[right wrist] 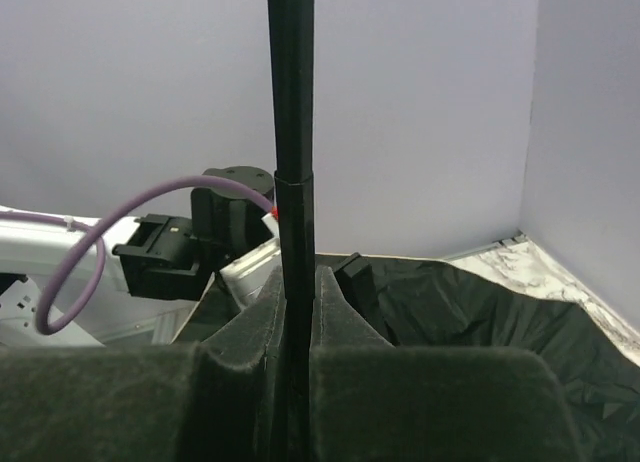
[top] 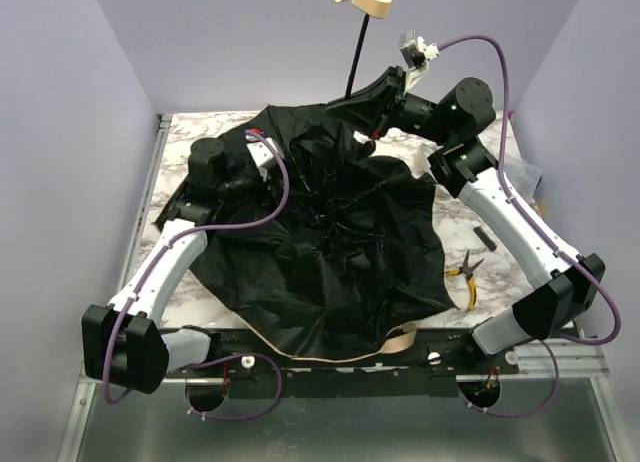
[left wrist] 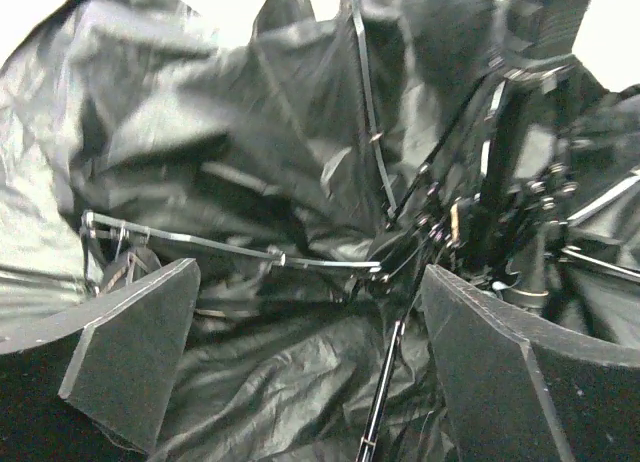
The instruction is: Open the umbrella
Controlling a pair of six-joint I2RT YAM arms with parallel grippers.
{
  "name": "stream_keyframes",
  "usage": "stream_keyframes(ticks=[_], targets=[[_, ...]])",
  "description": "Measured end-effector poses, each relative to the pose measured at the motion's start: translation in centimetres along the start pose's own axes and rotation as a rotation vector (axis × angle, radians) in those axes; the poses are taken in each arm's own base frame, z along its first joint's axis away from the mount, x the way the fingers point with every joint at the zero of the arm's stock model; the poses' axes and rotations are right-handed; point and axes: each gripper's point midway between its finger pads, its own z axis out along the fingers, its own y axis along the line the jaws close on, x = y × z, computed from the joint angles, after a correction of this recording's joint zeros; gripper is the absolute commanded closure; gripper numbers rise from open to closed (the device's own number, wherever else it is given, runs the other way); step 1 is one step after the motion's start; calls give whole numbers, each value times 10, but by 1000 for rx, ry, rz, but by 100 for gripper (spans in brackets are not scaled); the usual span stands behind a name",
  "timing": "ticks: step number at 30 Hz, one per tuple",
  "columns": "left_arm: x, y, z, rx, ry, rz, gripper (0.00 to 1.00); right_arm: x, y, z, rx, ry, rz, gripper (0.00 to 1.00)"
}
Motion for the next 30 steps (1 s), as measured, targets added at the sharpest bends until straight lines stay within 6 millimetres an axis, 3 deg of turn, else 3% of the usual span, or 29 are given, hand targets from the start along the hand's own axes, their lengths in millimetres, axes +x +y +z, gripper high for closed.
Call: stream_keyframes(ticks=[3, 7, 13, 18, 22, 26, 28, 30], targets=[[19, 20, -16, -64, 34, -35, 2, 1, 0, 0, -2, 2, -7, 100], [43, 30, -28, -106, 79, -94, 6, 3, 0, 0, -2, 9, -14, 100], [50, 44, -41, -139, 76, -209, 34, 3, 0, 0, -5, 12, -28, 100], [15, 47, -38, -121, 14, -264, 48, 3, 0, -1, -16, 16, -33, 100], [-47, 33, -22, -53, -81, -233, 58, 5, 1, -1, -22, 22, -31, 100], [-101, 8, -2, 37, -167, -181, 61, 9, -2, 0, -30, 27, -26, 100], [-118, -1, 13, 85, -192, -189, 62, 11, -2, 1, -37, 29, -21, 100], [-121, -4, 27, 118, -194, -220, 62, 11, -1, 2, -46, 29, -17, 100]])
